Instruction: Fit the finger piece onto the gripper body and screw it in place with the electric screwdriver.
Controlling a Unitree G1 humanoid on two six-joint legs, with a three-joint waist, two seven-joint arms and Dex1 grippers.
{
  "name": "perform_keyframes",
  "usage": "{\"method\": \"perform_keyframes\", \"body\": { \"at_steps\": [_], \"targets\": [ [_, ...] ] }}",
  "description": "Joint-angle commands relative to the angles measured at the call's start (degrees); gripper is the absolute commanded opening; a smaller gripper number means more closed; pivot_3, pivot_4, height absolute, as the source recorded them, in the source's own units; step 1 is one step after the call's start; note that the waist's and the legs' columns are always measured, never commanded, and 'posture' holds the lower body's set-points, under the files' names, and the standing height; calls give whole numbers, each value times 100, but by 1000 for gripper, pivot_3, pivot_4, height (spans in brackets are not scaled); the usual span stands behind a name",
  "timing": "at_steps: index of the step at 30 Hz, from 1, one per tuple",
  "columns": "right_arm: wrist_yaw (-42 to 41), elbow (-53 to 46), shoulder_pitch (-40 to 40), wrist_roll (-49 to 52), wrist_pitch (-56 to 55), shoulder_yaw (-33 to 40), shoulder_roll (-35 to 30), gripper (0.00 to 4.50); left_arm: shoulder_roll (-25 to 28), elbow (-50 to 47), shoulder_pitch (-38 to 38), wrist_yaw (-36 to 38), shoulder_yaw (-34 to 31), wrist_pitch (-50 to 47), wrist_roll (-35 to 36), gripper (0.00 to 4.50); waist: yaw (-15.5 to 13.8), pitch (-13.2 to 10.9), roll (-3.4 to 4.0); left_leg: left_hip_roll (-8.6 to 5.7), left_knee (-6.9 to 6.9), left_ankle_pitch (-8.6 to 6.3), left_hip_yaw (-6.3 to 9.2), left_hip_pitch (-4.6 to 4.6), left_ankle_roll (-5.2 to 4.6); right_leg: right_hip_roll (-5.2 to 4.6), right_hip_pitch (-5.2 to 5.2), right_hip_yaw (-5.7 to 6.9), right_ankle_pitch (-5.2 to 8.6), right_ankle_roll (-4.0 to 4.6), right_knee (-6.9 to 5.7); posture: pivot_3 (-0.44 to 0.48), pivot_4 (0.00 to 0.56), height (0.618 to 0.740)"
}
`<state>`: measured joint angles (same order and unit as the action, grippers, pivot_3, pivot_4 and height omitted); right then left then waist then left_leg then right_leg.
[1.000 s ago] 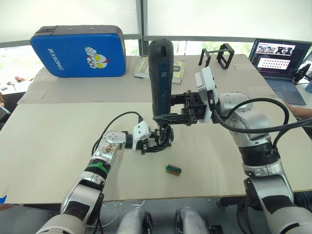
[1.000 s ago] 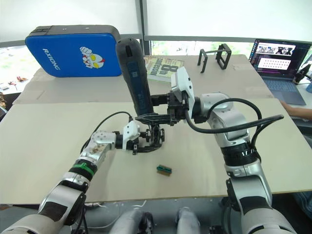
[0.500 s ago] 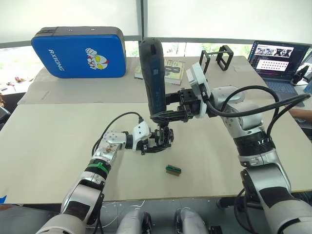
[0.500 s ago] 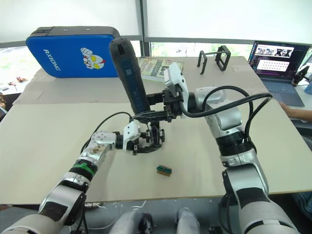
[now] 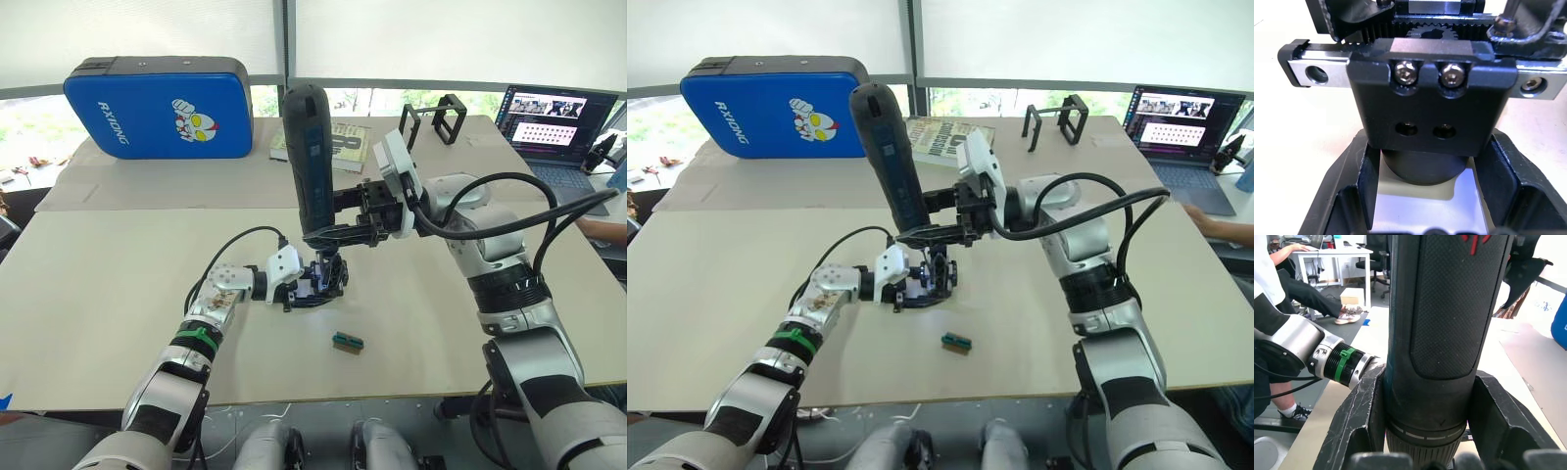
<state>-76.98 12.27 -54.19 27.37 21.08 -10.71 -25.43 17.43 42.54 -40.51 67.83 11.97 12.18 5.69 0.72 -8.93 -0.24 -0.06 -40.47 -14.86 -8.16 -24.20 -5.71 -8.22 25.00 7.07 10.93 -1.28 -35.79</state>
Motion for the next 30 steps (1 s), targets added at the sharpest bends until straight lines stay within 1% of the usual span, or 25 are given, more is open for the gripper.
{"method": "perform_keyframes", "body": {
  "at_steps": [1, 7, 11, 15, 19, 24, 30],
  "targets": [
    [70, 213, 390, -464, 113, -256, -193, 1935, 92, -210, -45, 69, -103, 106, 39, 2273, 1, 0, 0, 0, 0, 0, 0, 0, 0, 0, 0, 0, 0, 0, 0, 0, 150, 740],
    [142, -38, 517, -383, 153, -101, -243, 1935, 91, -154, -83, 85, -101, 125, 25, 2273, 2, 2, 0, 0, 0, 0, 0, 1, 0, -4, 0, 2, 0, 0, 0, 0, 150, 740],
    [256, -384, 516, -199, 181, 116, -210, 1935, 73, -111, -109, 95, -87, 138, 12, 2273, 3, 2, 0, 0, 0, -1, 0, 1, 1, -6, 2, 2, 0, 0, 0, 0, 150, 740],
    [545, -779, 331, 158, 343, 471, -72, 1935, 73, -94, -94, 137, -33, 205, -37, 2273, 2, 2, -1, -1, 1, -1, -1, -2, 1, -8, 7, 2, 0, 0, 0, 0, 150, 740],
    [798, -912, 114, 301, 134, 767, 77, 1935, 88, -99, -65, 184, 4, 247, -67, 2273, 4, 0, -1, -2, 2, 0, -1, -13, 0, -8, 16, 3, 0, 1, 0, 0, 150, 740],
    [993, -1451, -272, 1062, 429, 1240, 261, 1935, 111, -62, -68, 229, 32, 261, -94, 2273, 5, -8, 0, -3, 2, 1, -4, -24, -1, -4, 27, 4, 0, 0, -1, 0, 150, 740],
    [992, -1859, -219, 1515, 697, 1329, 252, 1935, 77, 30, -158, 173, 11, 153, -121, 2273, 5, -8, 0, -3, 9, 1, -3, -23, -1, 6, 21, 7, 0, 0, 4, 0, 150, 740]
  ]
}}
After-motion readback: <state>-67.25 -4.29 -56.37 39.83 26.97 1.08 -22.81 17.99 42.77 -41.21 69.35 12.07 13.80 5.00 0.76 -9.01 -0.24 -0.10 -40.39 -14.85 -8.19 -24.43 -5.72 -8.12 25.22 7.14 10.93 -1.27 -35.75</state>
